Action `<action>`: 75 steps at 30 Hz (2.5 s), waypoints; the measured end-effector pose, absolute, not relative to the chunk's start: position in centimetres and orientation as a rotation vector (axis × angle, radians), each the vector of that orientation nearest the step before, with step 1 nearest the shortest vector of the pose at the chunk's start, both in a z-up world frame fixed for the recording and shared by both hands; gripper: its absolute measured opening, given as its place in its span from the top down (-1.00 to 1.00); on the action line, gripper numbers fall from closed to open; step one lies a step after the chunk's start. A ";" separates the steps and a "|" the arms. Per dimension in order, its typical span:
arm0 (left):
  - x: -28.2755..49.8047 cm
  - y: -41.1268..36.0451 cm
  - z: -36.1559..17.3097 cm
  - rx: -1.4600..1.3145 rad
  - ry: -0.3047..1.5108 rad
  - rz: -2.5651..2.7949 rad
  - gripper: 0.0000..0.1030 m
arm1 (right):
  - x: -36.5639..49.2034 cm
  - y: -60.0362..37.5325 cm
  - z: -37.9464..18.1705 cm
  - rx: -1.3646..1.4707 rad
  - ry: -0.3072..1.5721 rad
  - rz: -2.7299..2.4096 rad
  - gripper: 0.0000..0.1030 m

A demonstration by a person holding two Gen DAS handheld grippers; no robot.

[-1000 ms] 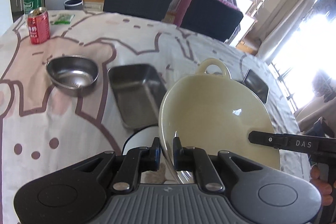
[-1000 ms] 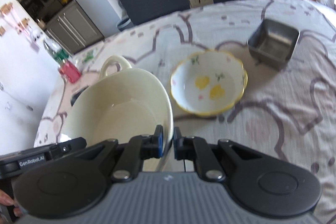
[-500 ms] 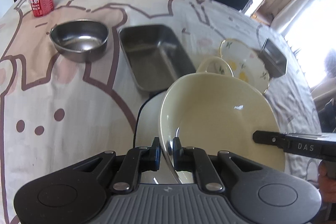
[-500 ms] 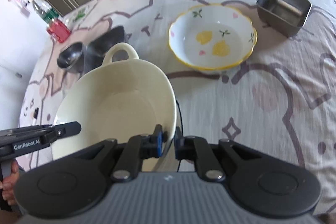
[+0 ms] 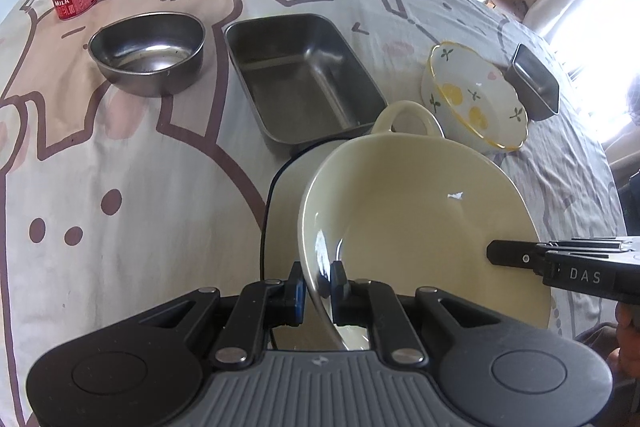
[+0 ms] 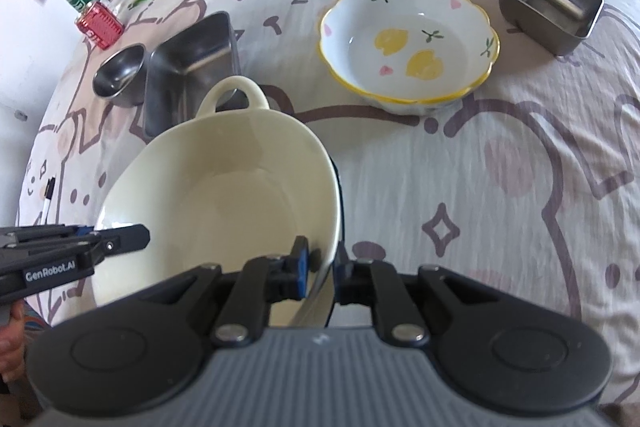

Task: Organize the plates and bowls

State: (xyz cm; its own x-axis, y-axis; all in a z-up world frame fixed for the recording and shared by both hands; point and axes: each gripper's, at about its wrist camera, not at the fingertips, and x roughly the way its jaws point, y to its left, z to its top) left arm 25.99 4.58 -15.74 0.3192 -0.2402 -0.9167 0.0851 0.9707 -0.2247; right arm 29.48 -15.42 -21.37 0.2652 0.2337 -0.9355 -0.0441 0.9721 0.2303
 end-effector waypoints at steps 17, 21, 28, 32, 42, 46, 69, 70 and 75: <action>26.3 5.0 -16.5 -0.136 1.258 -0.197 0.72 | 30.2 -14.1 -22.0 0.128 1.312 0.203 0.70; 26.3 5.0 -16.5 -0.132 1.263 -0.200 0.72 | 30.3 -14.1 -22.2 0.129 1.320 0.207 0.70; 26.3 4.9 -16.8 -0.119 1.269 -0.200 0.71 | 30.5 -13.9 -22.5 0.121 1.332 0.208 0.69; 26.4 4.9 -16.8 -0.117 1.274 -0.201 0.71 | 30.5 -13.8 -22.6 0.121 1.337 0.213 0.69; 26.4 5.0 -16.8 -0.124 1.279 -0.204 0.72 | 31.1 -15.0 -23.5 0.234 1.390 0.209 0.70; 26.4 4.9 -16.9 -0.124 1.281 -0.202 0.73 | 31.1 -15.1 -23.6 0.268 1.401 0.201 0.71; 26.3 5.8 -16.4 -0.157 1.273 -0.200 0.74 | 31.2 -16.3 -23.5 0.333 1.418 0.194 0.62; 26.2 5.8 -16.3 -0.154 1.272 -0.202 0.74 | 31.1 -16.4 -23.4 0.339 1.417 0.193 0.62; 26.0 6.0 -16.3 -0.157 1.266 -0.211 0.74 | 30.8 -16.8 -22.5 0.329 1.361 0.183 0.55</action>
State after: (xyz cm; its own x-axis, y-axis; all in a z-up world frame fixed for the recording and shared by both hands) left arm 26.03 5.95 -16.27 0.2846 -0.2435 -0.9272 0.0709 0.9699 -0.2329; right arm 30.77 -16.79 -22.48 0.2034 0.3170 -0.9264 0.0613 0.9402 0.3352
